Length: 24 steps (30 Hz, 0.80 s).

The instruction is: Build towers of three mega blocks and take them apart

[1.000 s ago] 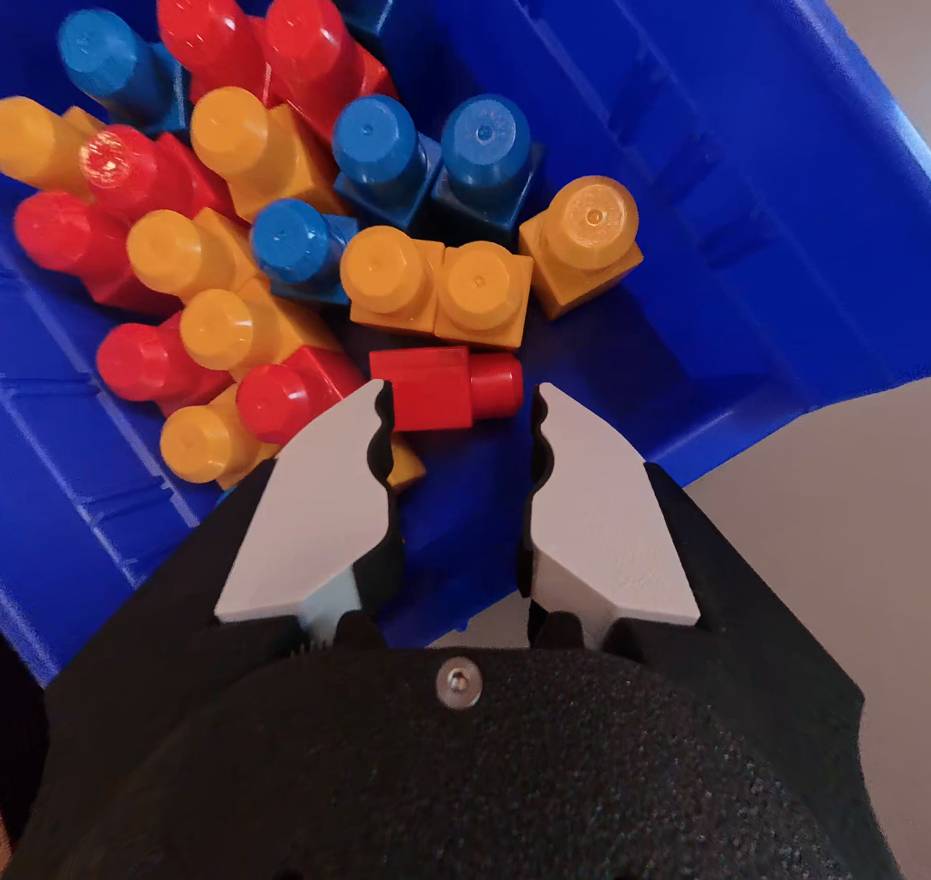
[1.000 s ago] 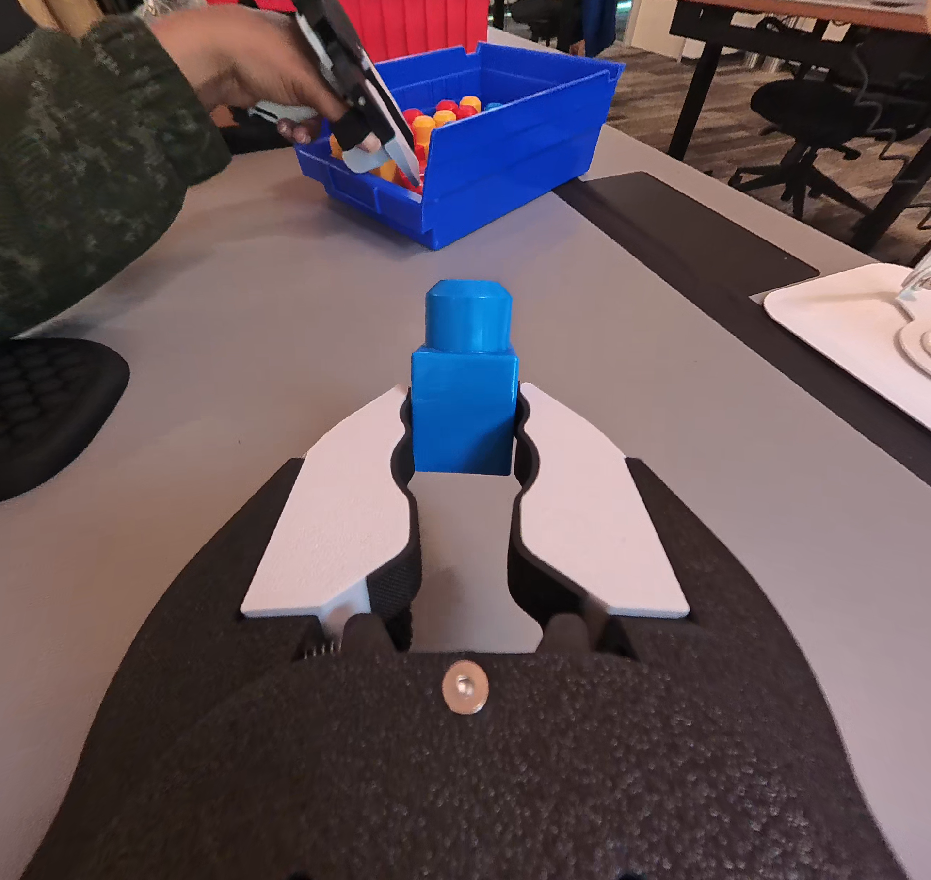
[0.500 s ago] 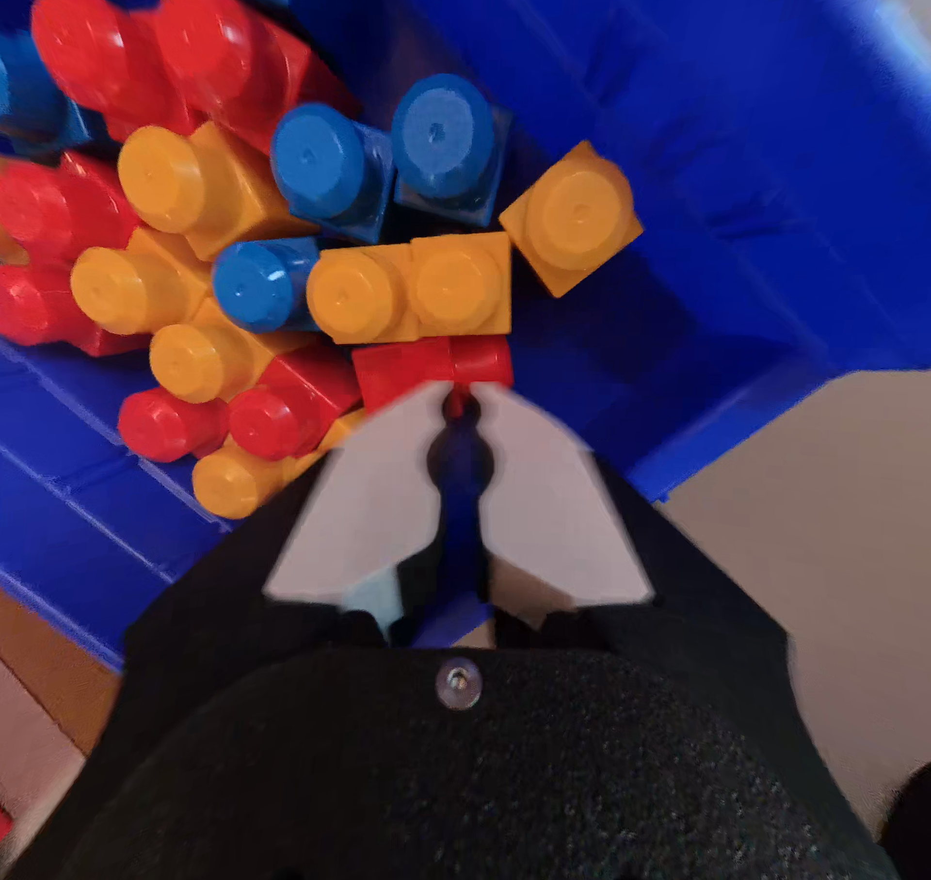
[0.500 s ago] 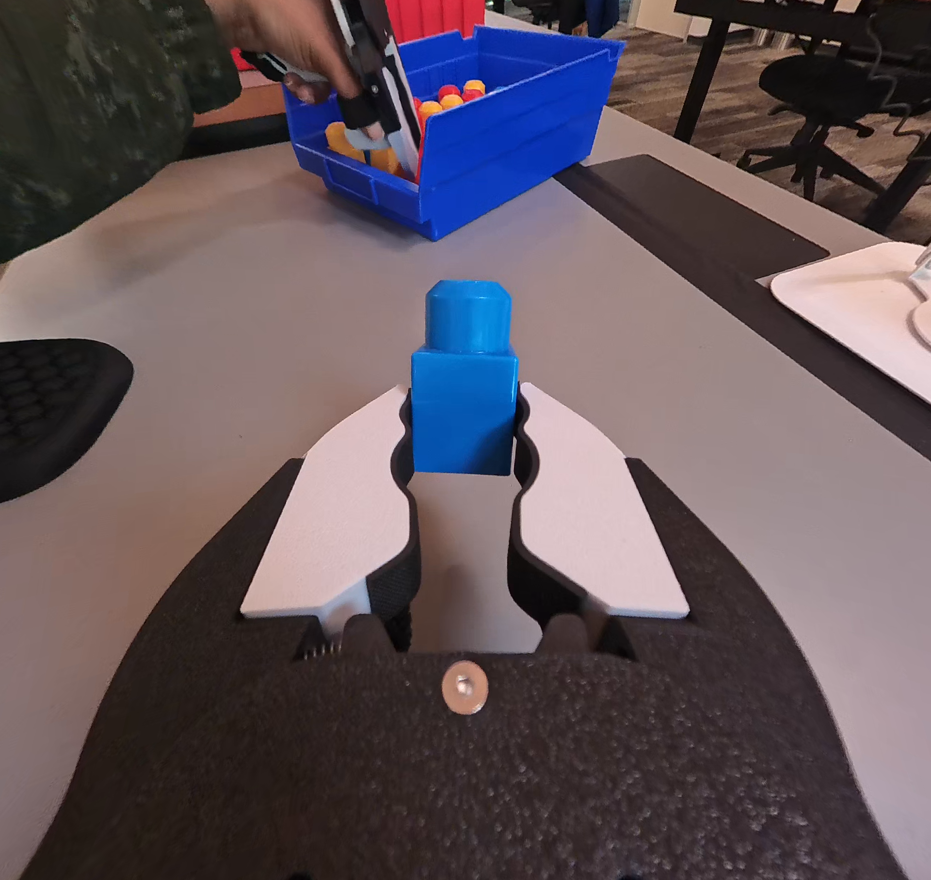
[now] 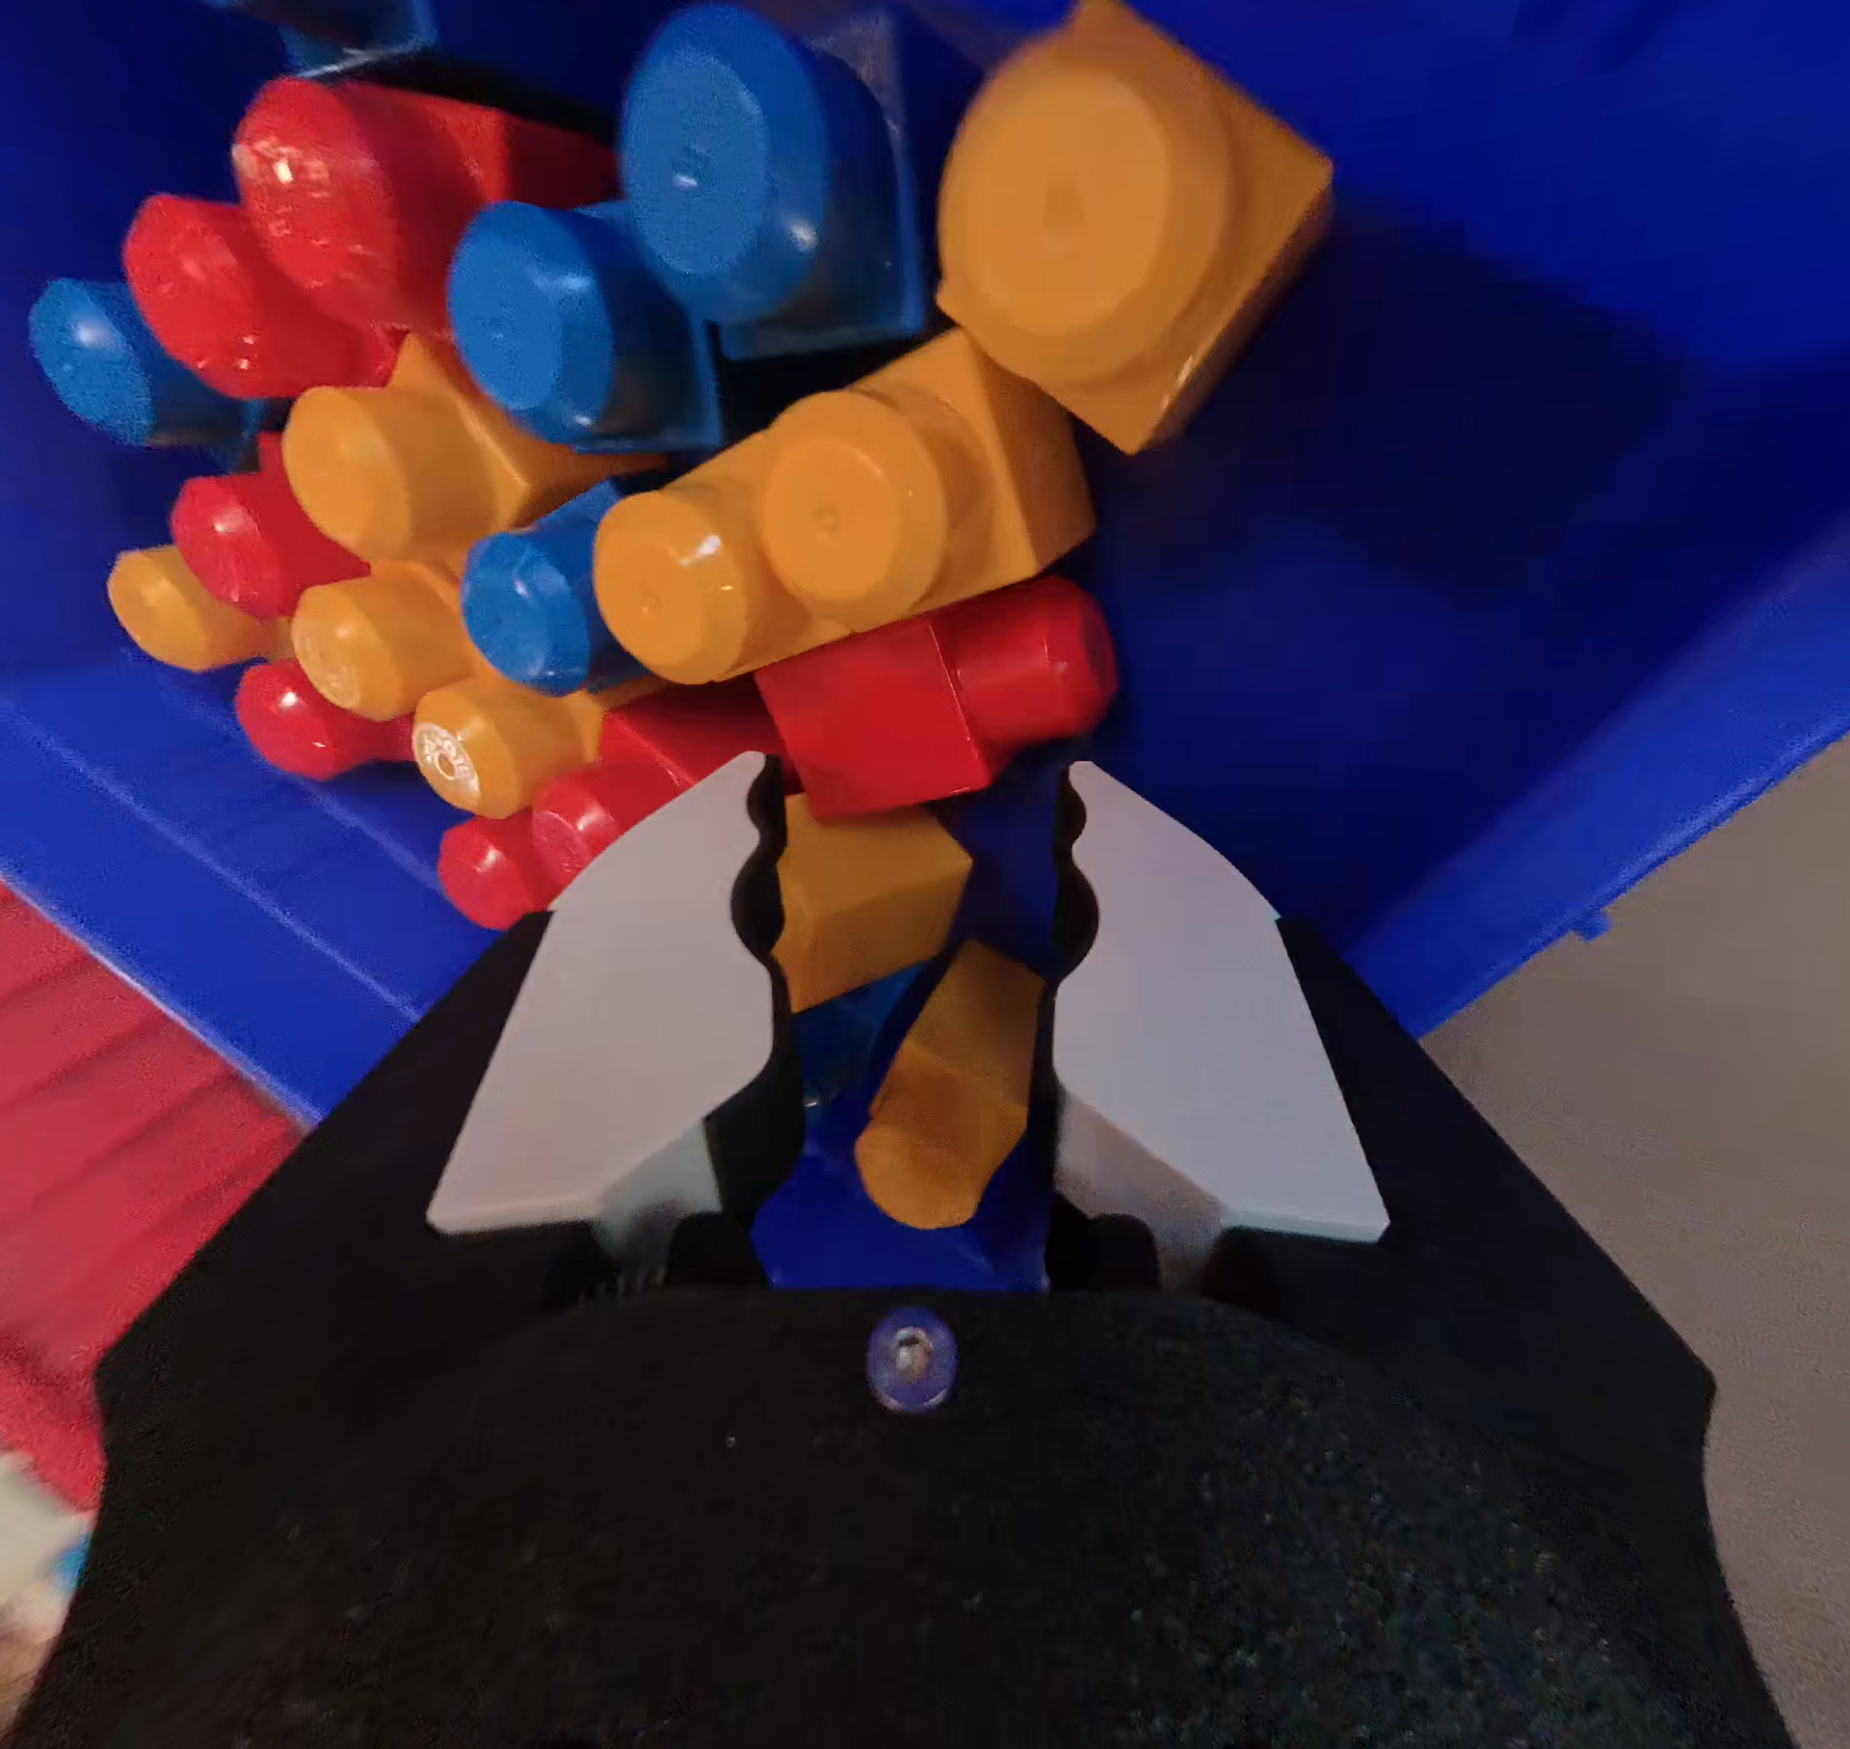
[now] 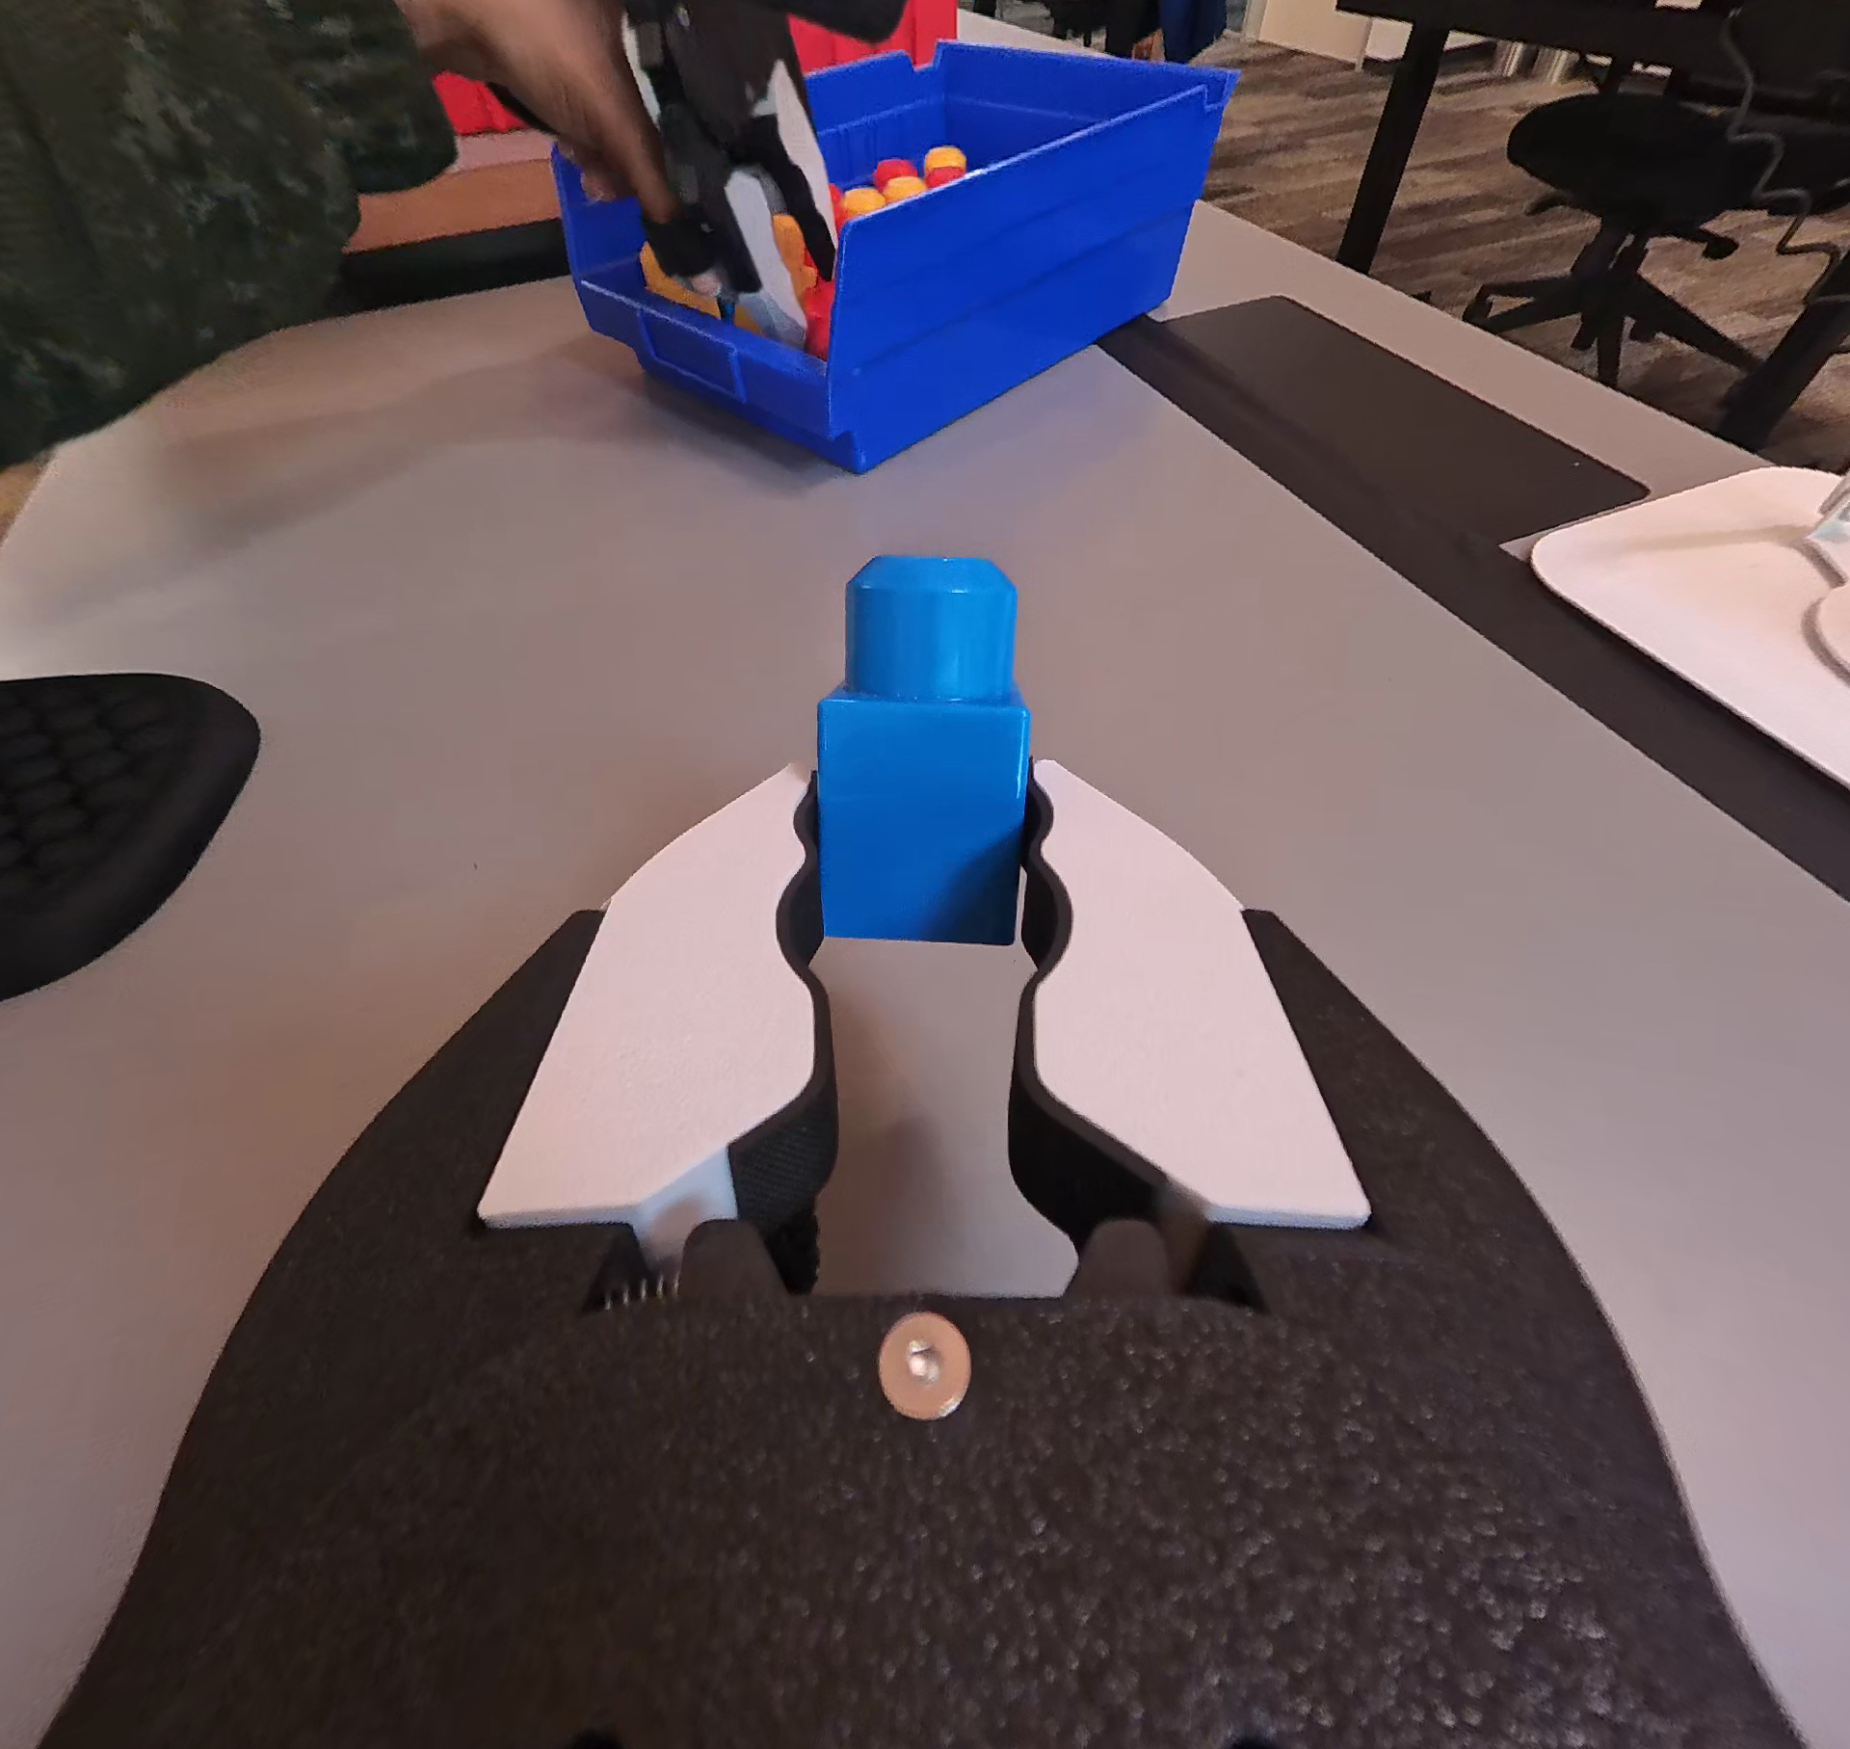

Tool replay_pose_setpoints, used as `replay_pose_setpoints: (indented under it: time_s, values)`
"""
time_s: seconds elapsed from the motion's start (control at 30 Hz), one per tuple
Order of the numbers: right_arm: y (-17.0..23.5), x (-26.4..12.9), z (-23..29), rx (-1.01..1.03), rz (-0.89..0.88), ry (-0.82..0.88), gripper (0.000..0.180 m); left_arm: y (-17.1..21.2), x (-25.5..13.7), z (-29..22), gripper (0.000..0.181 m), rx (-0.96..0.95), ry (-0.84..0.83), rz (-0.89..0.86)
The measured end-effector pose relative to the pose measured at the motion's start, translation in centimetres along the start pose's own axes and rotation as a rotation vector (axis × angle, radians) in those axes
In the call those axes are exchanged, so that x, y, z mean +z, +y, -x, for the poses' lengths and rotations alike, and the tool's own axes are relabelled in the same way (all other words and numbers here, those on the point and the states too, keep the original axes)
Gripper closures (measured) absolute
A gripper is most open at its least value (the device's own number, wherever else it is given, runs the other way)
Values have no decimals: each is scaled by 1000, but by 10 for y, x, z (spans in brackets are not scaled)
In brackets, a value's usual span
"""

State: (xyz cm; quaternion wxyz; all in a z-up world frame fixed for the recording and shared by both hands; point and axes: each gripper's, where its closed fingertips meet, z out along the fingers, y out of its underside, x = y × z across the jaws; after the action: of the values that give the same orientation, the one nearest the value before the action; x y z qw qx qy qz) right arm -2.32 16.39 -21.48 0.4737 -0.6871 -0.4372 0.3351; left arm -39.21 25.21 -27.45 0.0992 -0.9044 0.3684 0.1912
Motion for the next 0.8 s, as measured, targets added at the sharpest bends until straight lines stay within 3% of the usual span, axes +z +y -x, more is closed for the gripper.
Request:
replay_pose_setpoints:
  time_s: [0.13, 0.23, 0.6, 0.7, 0.8]
  values:
    - [3, 1, 0, 7, 8, -8, 143, 2, 11, 4, 119, 227, -35, 100]
    - [6, 2, -1, 13, 17, -12, 143, -6, 16, 6, 123, 323, -25, 91]
    - [8, 0, -4, 23, 23, -13, 143, -1, 1, 6, 127, 338, 7, -10]
    - [7, 1, -4, 16, 19, -9, 143, -14, -41, 4, 127, 268, 25, -203]
    - [4, 2, -3, -5, 14, 5, 143, -54, -119, -25, 127, 130, 190, -605]
